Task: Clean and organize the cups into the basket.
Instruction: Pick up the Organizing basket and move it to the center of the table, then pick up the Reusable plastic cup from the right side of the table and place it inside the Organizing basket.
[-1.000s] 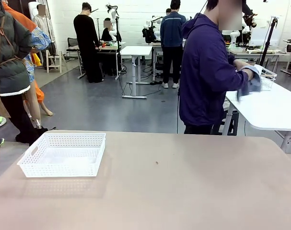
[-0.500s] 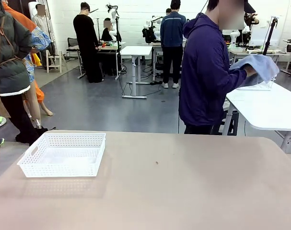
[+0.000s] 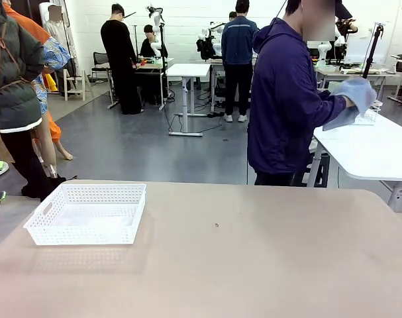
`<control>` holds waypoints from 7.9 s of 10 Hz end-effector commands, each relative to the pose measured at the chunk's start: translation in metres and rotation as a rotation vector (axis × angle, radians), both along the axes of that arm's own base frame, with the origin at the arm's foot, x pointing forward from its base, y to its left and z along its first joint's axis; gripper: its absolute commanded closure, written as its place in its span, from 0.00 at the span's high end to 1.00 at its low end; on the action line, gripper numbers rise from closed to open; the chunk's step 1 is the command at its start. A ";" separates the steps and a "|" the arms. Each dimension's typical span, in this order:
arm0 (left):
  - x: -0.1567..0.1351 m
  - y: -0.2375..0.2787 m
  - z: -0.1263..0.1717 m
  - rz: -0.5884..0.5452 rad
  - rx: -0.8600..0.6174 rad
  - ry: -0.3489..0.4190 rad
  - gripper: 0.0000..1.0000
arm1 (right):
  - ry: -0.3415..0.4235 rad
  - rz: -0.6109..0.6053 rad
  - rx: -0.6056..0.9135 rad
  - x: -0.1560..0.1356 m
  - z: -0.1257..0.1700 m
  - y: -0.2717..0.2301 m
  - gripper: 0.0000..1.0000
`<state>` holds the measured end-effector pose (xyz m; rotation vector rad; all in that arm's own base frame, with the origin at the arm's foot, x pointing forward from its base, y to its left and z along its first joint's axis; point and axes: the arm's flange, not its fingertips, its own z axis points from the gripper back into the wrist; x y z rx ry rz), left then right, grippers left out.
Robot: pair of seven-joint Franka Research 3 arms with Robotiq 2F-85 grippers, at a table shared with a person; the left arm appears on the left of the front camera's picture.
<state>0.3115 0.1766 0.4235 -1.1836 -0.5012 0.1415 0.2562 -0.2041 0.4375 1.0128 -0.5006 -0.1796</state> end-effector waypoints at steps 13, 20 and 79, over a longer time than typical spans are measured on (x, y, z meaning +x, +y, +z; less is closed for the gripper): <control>0.000 0.002 0.002 -0.003 -0.005 -0.007 1.00 | -0.008 0.003 -0.001 0.000 0.002 0.000 1.00; 0.000 0.002 0.002 -0.003 -0.005 -0.007 1.00 | -0.008 0.003 -0.001 0.000 0.002 0.000 1.00; 0.161 -0.094 -0.056 -0.056 1.128 0.363 1.00 | -1.006 1.179 -0.240 0.226 -0.126 0.181 1.00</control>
